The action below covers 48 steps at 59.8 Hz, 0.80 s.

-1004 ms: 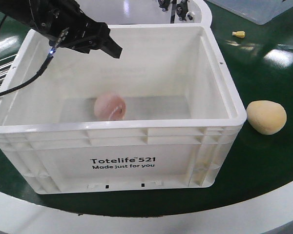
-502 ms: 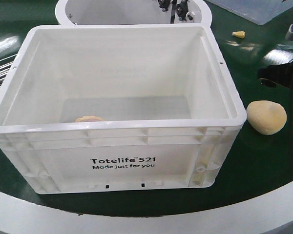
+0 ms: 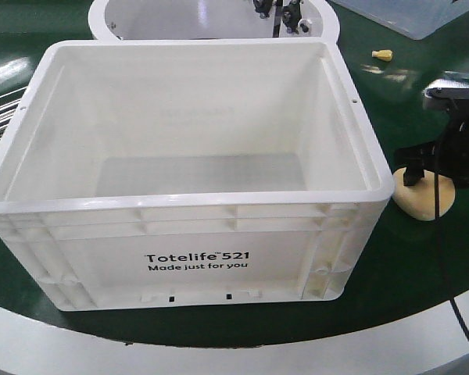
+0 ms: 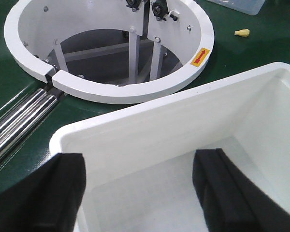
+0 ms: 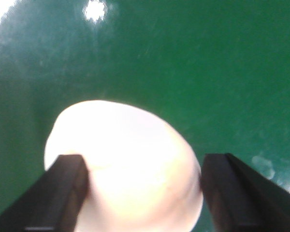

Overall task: Place moving items into box and shelve
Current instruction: 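Grasp the tan ball beside the tote with the right gripper, then carry the tan ball over the tote with the right gripper and release it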

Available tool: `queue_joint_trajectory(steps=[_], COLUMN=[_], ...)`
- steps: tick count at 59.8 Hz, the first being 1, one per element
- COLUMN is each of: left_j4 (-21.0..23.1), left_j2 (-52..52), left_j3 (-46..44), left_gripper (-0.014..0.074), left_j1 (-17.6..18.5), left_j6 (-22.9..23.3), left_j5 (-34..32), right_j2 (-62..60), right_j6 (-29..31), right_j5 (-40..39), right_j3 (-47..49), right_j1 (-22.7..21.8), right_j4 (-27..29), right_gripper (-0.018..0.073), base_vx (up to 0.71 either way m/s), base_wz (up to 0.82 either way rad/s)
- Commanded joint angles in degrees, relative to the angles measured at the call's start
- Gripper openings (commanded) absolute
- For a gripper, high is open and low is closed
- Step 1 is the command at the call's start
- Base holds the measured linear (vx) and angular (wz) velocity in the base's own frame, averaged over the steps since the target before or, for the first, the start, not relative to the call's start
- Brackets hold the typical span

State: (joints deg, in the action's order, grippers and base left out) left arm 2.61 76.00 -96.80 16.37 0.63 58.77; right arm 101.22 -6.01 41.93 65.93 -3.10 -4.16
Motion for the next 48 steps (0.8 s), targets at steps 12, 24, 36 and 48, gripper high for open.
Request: queue_joint_trajectory(steps=[12,24,36,48], left_j4=[0.14,0.14,0.14,0.08], left_j2=[-1.56,-1.56,-1.56,-1.56], left_j3=[-1.45,-1.45,-1.45,-1.45], left_gripper=[0.0492,0.0403,0.0328,0.0309], left_j1=[0.1,0.1,0.1,0.1], left_j6=[1.01,1.01,1.01,0.96], left_j5=[-3.94,-7.82,-9.38,-9.29], right_j2=[-2.16,-6.24,-18.59,-28.45], right_j6=[0.94,0.94,0.94,8.25], right_j5=[1.0,1.55,3.41,7.42], right_j3=[1.58,1.63,7.27,20.54], right_j1=[-0.32,-0.32,-0.32,-0.27], right_j4=[-0.91,-0.91,-0.65,11.56], right_gripper=[-0.0017,-0.0009,-0.0005,-0.0003], base_vx=[0.0,0.0,0.0,0.0], base_wz=[0.0,0.0,0.0,0.0])
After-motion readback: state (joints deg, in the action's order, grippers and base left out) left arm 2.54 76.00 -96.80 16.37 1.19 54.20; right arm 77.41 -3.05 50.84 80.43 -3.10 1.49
